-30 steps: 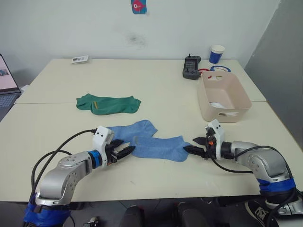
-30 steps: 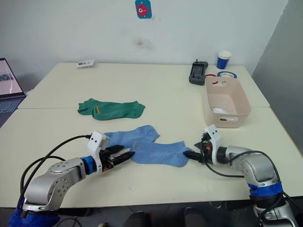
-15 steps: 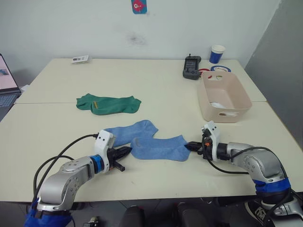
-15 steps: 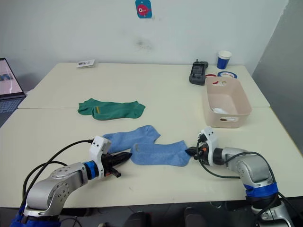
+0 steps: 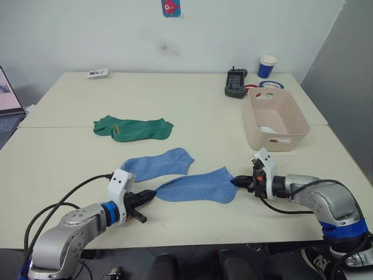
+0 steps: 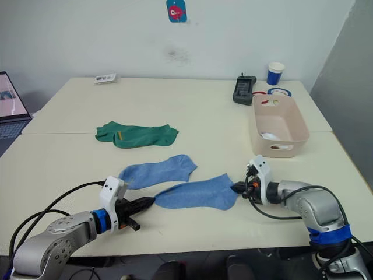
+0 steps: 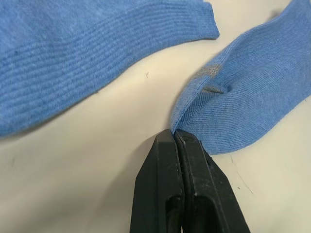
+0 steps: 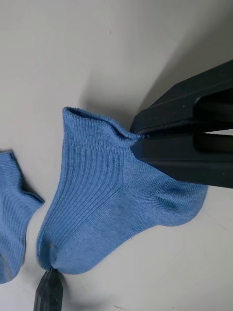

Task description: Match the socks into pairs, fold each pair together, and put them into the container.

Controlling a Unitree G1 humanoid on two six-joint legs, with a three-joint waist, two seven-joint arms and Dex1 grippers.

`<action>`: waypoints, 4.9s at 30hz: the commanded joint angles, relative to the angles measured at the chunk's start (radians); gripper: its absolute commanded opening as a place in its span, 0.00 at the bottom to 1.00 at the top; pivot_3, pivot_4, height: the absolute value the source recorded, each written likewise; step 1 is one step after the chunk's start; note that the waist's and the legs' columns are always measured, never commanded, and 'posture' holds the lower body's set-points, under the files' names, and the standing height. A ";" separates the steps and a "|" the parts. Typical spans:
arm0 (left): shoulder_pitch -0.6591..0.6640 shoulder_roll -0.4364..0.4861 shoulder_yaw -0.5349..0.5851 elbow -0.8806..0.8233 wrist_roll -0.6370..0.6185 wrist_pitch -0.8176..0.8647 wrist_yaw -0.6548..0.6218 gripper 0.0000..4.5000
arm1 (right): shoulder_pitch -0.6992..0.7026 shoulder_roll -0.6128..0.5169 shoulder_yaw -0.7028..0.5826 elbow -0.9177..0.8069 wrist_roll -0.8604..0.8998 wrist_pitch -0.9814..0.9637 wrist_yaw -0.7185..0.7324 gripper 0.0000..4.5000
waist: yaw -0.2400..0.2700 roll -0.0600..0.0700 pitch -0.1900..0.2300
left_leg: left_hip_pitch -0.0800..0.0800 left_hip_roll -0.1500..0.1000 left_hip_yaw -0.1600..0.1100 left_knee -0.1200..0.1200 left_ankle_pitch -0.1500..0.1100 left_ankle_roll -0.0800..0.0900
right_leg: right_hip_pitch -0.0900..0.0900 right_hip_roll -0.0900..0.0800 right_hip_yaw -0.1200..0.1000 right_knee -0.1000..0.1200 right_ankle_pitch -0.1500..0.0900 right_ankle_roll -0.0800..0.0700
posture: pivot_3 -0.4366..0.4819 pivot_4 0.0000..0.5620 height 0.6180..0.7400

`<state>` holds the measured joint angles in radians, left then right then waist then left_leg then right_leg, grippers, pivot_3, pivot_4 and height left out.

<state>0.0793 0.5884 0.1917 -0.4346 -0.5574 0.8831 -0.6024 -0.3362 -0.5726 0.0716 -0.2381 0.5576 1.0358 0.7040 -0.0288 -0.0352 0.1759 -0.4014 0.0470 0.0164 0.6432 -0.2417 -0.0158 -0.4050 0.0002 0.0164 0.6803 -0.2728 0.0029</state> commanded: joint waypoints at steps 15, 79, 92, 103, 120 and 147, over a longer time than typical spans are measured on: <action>0.001 0.017 0.043 -0.028 -0.056 0.011 -0.007 0.09 | -0.042 0.024 0.018 -0.003 0.001 -0.015 -0.001 0.11 | -0.001 0.000 0.000 | 0.000 0.000 0.000 0.000 0.000 0.000 | 0.000 0.000 0.000 0.000 0.000 0.000 | 0.48 0.27 1.00; -0.488 0.100 0.103 0.241 -0.222 0.065 -0.143 0.00 | -0.164 0.021 0.089 -0.199 -0.102 -0.299 0.049 0.96 | 0.000 -0.001 0.001 | -0.001 0.000 -0.002 -0.001 0.000 0.000 | -0.001 -0.001 -0.003 0.001 -0.001 -0.002 | 0.48 0.27 1.00; -0.384 0.035 0.261 0.211 -0.311 0.193 0.066 0.00 | -0.143 0.027 0.090 -0.190 -0.107 -0.308 0.046 0.96 | 0.004 -0.001 0.001 | -0.001 0.000 -0.002 0.000 0.000 0.000 | 0.000 -0.002 -0.003 0.001 -0.001 -0.002 | 0.48 0.27 1.00; -0.385 -0.294 0.347 0.059 -0.808 0.324 0.615 0.00 | -0.182 0.078 0.191 -0.124 -0.180 -0.376 0.061 0.96 | -0.008 -0.002 0.000 | 0.000 0.000 -0.002 0.001 0.000 0.000 | 0.000 -0.002 -0.001 0.001 0.001 -0.001 | 0.48 0.27 1.00; -0.036 0.117 0.344 0.089 -0.720 0.296 0.337 0.00 | -0.159 0.087 0.182 -0.086 -0.202 -0.403 0.081 0.96 | 0.000 -0.001 0.001 | 0.000 0.000 -0.003 -0.001 0.002 -0.003 | 0.000 -0.002 -0.003 0.000 0.000 -0.002 | 0.48 0.27 1.00; -0.628 0.327 -0.260 0.607 0.145 -0.465 -0.559 0.63 | -0.208 0.068 0.146 -0.174 -0.154 -0.354 0.104 0.96 | 0.027 0.002 0.003 | -0.001 -0.002 0.006 -0.008 0.002 -0.003 | -0.003 0.001 -0.003 -0.001 -0.003 -0.005 | 0.48 0.27 1.00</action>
<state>-0.5036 0.9512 0.0052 0.1408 -0.4956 0.5046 -1.1403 -0.5324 -0.5022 0.2392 -0.3877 0.3986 0.6845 0.8195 -0.0021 -0.0330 0.1792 -0.4028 0.0451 0.0231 0.6361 -0.2400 -0.0188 -0.4084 0.0014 0.0138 0.6794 -0.2753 -0.0022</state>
